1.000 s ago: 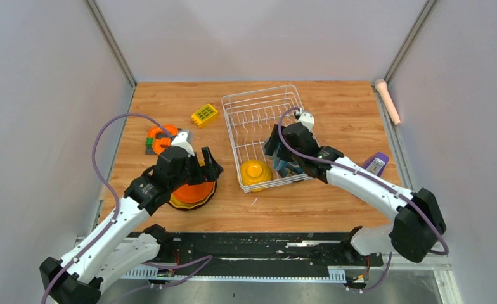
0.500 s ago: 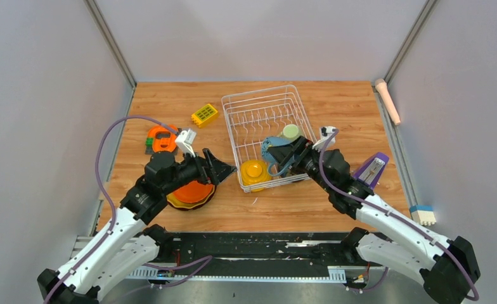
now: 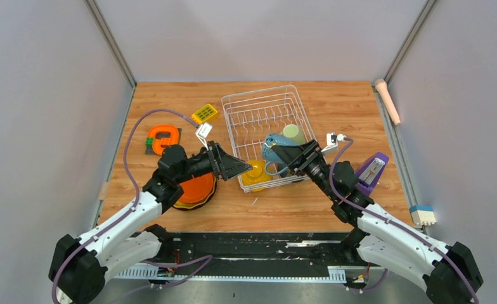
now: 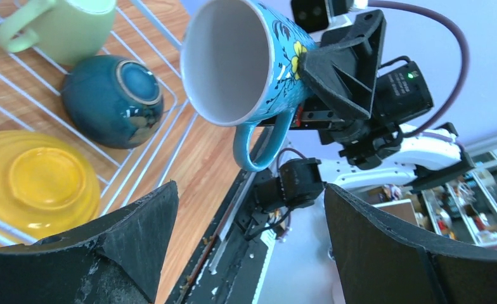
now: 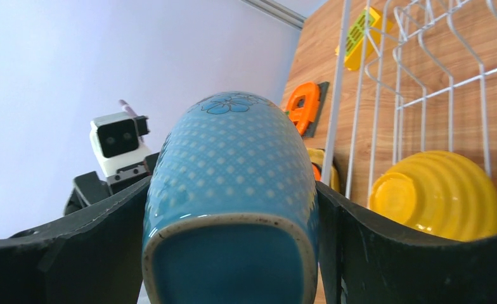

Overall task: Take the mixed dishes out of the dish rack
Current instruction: Pick up the cup from the dish rack.

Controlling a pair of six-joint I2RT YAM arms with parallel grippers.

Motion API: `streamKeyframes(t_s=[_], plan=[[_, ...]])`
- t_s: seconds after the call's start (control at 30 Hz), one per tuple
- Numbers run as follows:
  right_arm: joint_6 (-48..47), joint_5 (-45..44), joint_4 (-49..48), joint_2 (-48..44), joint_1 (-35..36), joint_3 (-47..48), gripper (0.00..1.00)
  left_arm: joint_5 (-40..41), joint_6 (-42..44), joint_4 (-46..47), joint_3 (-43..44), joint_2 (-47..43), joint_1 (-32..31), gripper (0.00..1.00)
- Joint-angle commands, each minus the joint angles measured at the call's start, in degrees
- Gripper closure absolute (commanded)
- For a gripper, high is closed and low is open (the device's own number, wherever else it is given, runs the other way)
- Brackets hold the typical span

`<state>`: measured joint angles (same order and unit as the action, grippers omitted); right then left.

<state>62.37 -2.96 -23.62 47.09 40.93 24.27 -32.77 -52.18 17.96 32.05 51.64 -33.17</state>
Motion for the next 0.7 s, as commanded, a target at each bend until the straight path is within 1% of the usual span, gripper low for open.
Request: streamKeyframes(t_s=[0.0,0.1,0.23,0.37,0.5,0.67], plan=[[5.3,1.6,-14.9,1.6,-0.2,0.7,1.0,-4.7,-4.9,13.9,-0.8,1.8,-0.6,0.09],[6.8,2.0,-16.9,4.0,-0.1,1.1,1.0,-3.8,-5.6,15.5,-0.3,3.9,-1.4,0.11],[8.6,5.6,-21.9,7.6,0.1,1.5,1.0,-3.1,-5.6,15.7,1.0,6.8,-2.5,0.12],[8.8,7.0,-21.8,10.3,0.6,3.4,1.0,-3.3,-5.6,16.1,2.7,10.4,-4.0,0.16],[8.7,6.3,-22.6,11.7,1.8,3.9,1.0,-2.0,-6.3,16.8,3.2,13.9,-6.1,0.2],[9.3,3.6,-25.0,12.9,3.2,2.9,1.0,-1.1,-8.3,20.0,3.1,16.3,-7.1,0.25]])
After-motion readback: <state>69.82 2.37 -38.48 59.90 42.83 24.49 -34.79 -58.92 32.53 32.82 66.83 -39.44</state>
